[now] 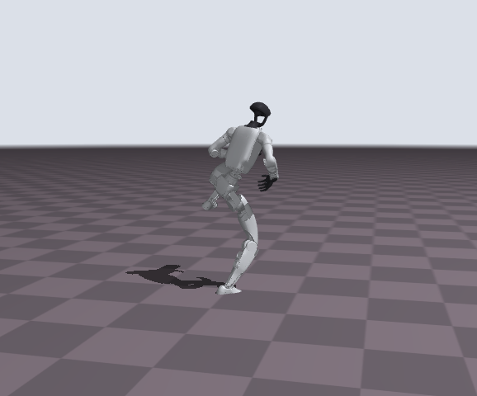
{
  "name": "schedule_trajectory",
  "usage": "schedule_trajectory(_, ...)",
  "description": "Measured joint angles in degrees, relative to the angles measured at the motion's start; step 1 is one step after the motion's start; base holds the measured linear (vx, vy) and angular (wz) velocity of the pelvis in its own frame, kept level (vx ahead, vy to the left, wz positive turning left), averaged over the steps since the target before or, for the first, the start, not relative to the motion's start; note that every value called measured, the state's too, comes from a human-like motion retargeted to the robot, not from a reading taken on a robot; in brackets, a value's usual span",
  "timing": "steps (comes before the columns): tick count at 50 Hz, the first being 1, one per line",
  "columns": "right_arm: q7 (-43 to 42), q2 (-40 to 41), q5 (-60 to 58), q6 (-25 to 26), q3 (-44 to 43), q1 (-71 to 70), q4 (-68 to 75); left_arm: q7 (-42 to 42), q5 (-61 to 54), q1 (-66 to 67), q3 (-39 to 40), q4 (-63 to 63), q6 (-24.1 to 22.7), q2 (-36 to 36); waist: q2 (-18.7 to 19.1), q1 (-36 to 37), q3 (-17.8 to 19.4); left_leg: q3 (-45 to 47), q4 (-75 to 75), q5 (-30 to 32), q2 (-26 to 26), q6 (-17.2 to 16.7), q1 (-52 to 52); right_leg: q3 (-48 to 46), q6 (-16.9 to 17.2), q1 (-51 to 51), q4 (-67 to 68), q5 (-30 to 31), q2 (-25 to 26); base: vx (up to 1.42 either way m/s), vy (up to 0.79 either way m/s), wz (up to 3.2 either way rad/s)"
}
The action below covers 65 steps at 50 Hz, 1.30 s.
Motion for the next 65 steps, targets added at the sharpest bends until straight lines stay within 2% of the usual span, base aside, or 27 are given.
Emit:
schedule_trajectory(2, -0.4, 1.3, -1.6, 0.1, 2.2, -2.3, 5.0, 0.6, 0.5, -0.4, -0.7, 1.4, 0.5, -0.4, 0.3, -0.3, -1.5, 0.3, -3.0, -1.3, 3.7, -0.1, 0.1, -1.2, -0.9, 0.0, 0.0, -2.1, 0.5, 0.01, -0.18, -0.36)
schedule_trajectory(5, -1.7, 3.5, -4.3, 0.9, 5.3, -6.0, 16.7, 0.9, 1.8, -1.5, -1.5, 4.1, 1.2, -0.4, 2.2, -0.5, -4.6, 1.5, -7.6, -1.5, 7.7, -0.8, 0.4, -3.1, -2.5, -0.1, -0.5, -4.3, 3.8, 0.0, -0.15, -0.53)
schedule_trajectory(8, -4.8, 6.5, -6.8, 1.7, 7.4, -9.9, 32.5, 1.3, 3.4, -2.9, -1.8, 8.1, 1.7, 0.1, 5.5, 0.4, -7.0, 3.4, -10.3, -1.5, 9.7, -2.9, 3.7, -5.2, -4.3, 1.0, -2.1, -5.3, 9.5, 0.02, -0.09, -0.92)
schedule_trajectory(12, -10.6, 10.1, -8.7, 3.0, 6.8, -13.6, 50.1, 2.3, 7.1, -4.3, -2.2, 14.4, 2.6, 1.6, 11.5, 2.5, -9.5, 5.6, -13.0, 0.6, 9.4, -6.4, 9.9, -8.2, -6.8, 2.9, -5.2, -5.6, 19.3, 0.02, -0.03, -1.17)
schedule_trajectory(15, -14.8, 11.1, -9.2, 3.6, 4.8, -14.8, 56.5, 2.3, 10.8, -4.8, -2.9, 18.7, 3.9, 3.3, 16.4, 4.4, -10.4, 6.8, -15.7, 2.5, 7.6, -8.7, 15.8, -10.3, -8.4, 5.0, -8.5, -5.2, 26.8, 0.01, 0.03, -1.28)
schedule_trajectory(20, -19.5, 10.7, -9.8, 3.6, 1.0, -13.3, 57.0, 2.0, 17.0, -5.7, -5.1, 24.3, 5.9, 5.4, 23.2, 7.4, -10.1, 7.0, -24.3, 3.6, 2.3, -11.4, 28.0, -12.5, -10.5, 9.7, -14.0, -4.6, 36.9, 0.01, 0.07, -1.25)
schedule_trajectory(30, -24.6, 11.1, -8.6, 1.7, -1.7, -7.4, 47.6, 5.5, 22.5, -7.0, -9.4, 29.9, 5.6, 3.0, 30.6, 10.1, -5.1, 3.2, -58.9, 3.2, -9.8, -15.0, 57.6, -11.8, -11.0, 23.2, -26.1, -1.4, 49.1, -0.01, 0.08, -1.07)
schedule_trajectory(37, -27.0, 12.9, -5.3, 0.2, -0.6, -7.5, 40.3, 9.2, 25.8, -7.5, -11.2, 33.0, 4.2, -0.3, 31.6, 9.1, -1.7, -1.6, -84.1, 4.8, -16.5, -16.4, 72.6, -8.4, -10.1, 29.8, -33.4, 1.5, 52.2, -0.01, 0.0, -0.93)
schedule_trajectory(43, -27.7, 14.3, -2.6, -0.6, 1.5, -9.7, 34.3, 12.6, 29.8, -8.2, -12.2, 35.5, 3.1, -2.2, 30.6, 8.0, 0.2, -4.2, -98.0, 7.0, -19.3, -16.2, 80.0, -5.6, -9.0, 32.2, -37.3, 3.5, 52.6, 0.0, -0.04, -0.75)
schedule_trajectory(52, -27.3, 14.7, 1.3, -0.6, 5.3, -13.1, 29.3, 16.8, 33.9, -8.4, -12.9, 37.7, 2.2, -3.1, 29.6, 7.3, 2.1, -3.5, -108.4, 9.3, -20.7, -16.2, 85.3, -3.4, -7.5, 32.5, -38.8, 5.1, 52.1, -0.01, -0.02, -0.49)
schedule_trajectory(65, -24.6, 13.9, 5.3, 0.7, 8.8, -17.9, 28.5, 17.2, 36.8, -11.7, -15.0, 42.4, 2.9, -4.4, 28.7, 6.3, 4.6, -3.6, -118.5, 14.5, -23.9, -16.1, 90.6, -0.7, -6.1, 32.7, -39.5, 6.5, 50.1, -0.02, 0.03, -0.26)
